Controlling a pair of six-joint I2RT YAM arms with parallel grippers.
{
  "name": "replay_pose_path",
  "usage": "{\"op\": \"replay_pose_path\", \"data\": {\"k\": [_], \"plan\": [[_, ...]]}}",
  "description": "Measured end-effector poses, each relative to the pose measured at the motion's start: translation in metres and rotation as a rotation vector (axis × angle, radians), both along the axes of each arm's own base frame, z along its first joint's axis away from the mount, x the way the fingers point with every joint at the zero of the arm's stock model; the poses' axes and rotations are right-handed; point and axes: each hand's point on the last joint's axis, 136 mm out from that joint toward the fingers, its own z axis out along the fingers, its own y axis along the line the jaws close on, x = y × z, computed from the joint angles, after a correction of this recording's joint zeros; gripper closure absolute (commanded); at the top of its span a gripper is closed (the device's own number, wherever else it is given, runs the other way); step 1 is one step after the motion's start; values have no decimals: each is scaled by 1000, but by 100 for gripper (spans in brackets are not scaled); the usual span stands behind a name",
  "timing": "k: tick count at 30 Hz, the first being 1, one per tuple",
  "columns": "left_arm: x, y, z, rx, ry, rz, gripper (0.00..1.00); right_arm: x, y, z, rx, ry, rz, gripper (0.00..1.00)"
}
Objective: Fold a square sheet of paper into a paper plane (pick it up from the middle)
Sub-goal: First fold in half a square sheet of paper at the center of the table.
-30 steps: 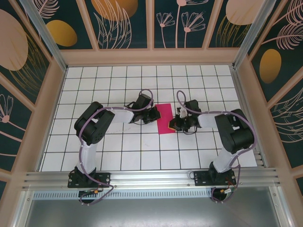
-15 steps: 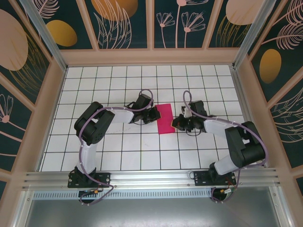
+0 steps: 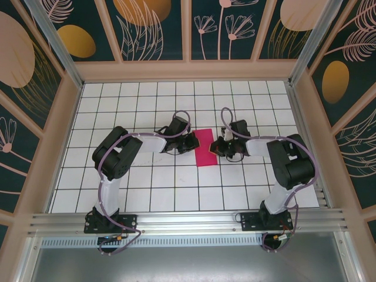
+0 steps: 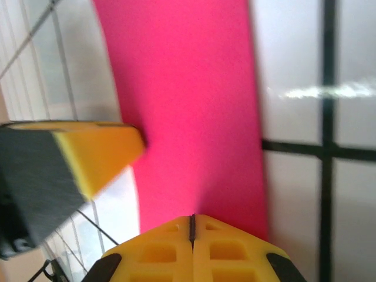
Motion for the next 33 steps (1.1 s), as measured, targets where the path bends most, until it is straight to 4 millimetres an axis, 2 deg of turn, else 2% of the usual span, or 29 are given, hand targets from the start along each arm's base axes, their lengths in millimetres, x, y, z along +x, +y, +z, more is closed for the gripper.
{"op": "replay_pose_path", "data": {"k": [1,5,12,18,20,23,26,29,33], "plan": [[0,0,0,2,0,0,100,-7,-3,-6,-1,18,0,100],[0,0,0,4,0,2,100,-17,-7,-5,2,1,0,100],[0,0,0,7,-3,4,100,-49,-23,-6,-23,18,-14,100],[0,0,0,8,-5,4,100,-63,-33,-1,-48,46,-31,100],[0,0,0,8,-5,4,100,-60,-32,8,-43,34,-30,100],[0,0,1,8,-8,3,99,-43,-26,28,-26,-27,-24,100],[0,-1,2,10,-18,-4,92,-23,-21,41,-20,-73,-22,100],[1,-1,5,23,-29,-20,83,-16,-18,35,-35,-62,-22,100],[9,3,11,80,-54,-26,75,-24,-13,11,-77,-4,0,100]]}}
